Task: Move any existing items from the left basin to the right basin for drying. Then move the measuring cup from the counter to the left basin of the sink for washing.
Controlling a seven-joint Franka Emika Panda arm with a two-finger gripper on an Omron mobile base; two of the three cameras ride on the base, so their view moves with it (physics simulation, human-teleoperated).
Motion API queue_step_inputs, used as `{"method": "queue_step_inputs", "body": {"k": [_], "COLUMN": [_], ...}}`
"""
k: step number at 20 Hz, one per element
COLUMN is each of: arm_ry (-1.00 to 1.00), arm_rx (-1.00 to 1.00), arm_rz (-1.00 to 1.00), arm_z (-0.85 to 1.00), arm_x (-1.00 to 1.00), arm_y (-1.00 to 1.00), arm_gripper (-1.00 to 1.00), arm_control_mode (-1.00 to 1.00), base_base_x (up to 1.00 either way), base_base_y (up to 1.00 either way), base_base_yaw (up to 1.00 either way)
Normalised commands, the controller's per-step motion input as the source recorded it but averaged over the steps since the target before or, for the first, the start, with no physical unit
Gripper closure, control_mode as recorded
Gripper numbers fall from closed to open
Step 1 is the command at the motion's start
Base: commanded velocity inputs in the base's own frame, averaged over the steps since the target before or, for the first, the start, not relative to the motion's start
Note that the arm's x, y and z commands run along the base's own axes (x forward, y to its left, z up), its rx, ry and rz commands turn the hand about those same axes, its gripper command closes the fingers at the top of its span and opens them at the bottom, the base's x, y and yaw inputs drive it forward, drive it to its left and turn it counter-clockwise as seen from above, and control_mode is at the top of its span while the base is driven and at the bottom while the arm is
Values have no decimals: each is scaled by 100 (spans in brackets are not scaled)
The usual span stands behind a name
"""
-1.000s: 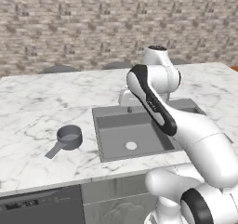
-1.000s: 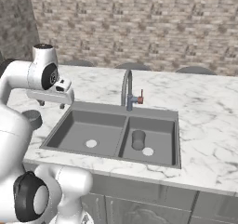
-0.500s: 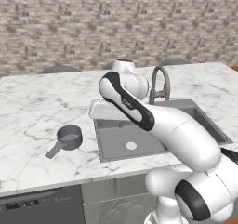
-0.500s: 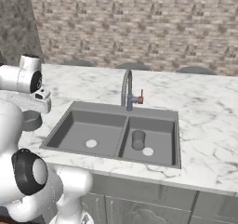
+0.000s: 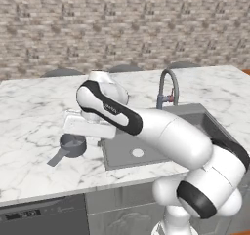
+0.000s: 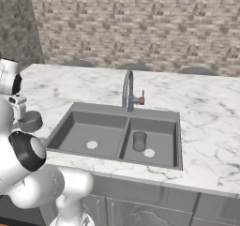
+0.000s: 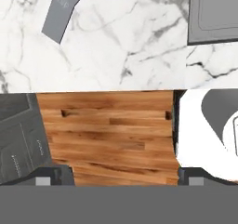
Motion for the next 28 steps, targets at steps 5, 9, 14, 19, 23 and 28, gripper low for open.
{"method": "queue_step_inputs", "body": {"k": [5,9,14,19,23,28], "arm_ry": [6,0,0,-1,-1,-1], "arm_rx": [-1,-10,-5,-4,-5,-7], "arm_rz": [-1,-17,-20,-20,-17,-8], "arm_z": [-36,-61,-43,-22,-25,-29], "arm_x": [3,14,13,17,34,44], "arm_y": [39,42,38,22,14,9], "arm_gripper": [-100,-100,-100,-100,-100,-100], "arm_control_mode": [-100,-100,-100,-100,-100,-100], "base_base_x": [0,0,0,0,0,0], "base_base_y": [0,0,0,0,0,0], "base_base_yaw": [0,0,0,0,0,0]}}
